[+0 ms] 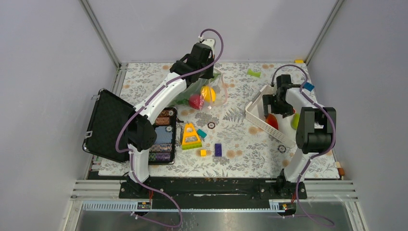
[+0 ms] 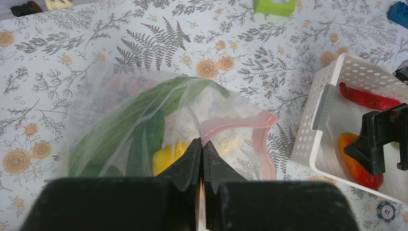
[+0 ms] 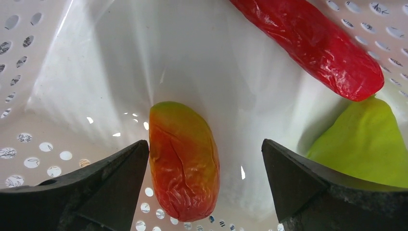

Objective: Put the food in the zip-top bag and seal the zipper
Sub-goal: Pick up the fake fruit from the bin.

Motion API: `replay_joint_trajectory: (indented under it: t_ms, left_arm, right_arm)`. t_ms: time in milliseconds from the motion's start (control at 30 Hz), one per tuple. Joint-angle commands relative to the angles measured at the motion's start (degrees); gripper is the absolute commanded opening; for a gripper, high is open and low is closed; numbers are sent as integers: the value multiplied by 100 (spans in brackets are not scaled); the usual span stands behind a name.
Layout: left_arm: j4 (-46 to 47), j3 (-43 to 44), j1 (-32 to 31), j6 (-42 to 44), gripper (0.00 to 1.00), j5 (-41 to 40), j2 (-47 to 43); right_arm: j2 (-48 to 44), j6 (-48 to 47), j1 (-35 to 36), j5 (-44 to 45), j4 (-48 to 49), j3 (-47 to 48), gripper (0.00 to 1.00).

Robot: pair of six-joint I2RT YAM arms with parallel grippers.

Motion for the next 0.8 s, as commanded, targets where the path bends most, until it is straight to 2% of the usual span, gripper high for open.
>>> replay_joint_trajectory:
  t_ms: [0, 167, 400, 500, 600, 767]
  left_arm:
    - [290, 11, -10, 58, 0, 37, -383]
    - [228, 9, -13, 110, 0, 61, -433]
    - [54, 76, -10, 201, 0, 133, -437]
    - [39, 67, -12, 201, 0, 165, -454]
    - [29, 81, -8, 184, 0, 247, -485]
    - [-60, 78, -65, 132, 0, 326, -621]
  right_arm:
    - [-52, 357, 38, -77, -158, 284, 95]
    - [144, 480, 38, -660, -486, 316, 90]
    - [438, 678, 35, -60, -618, 355, 85]
    - [449, 696, 35, -58, -612, 368, 74]
    - [330, 708, 30, -143, -562, 399, 59]
    - [-404, 924, 36, 107, -206, 191, 35]
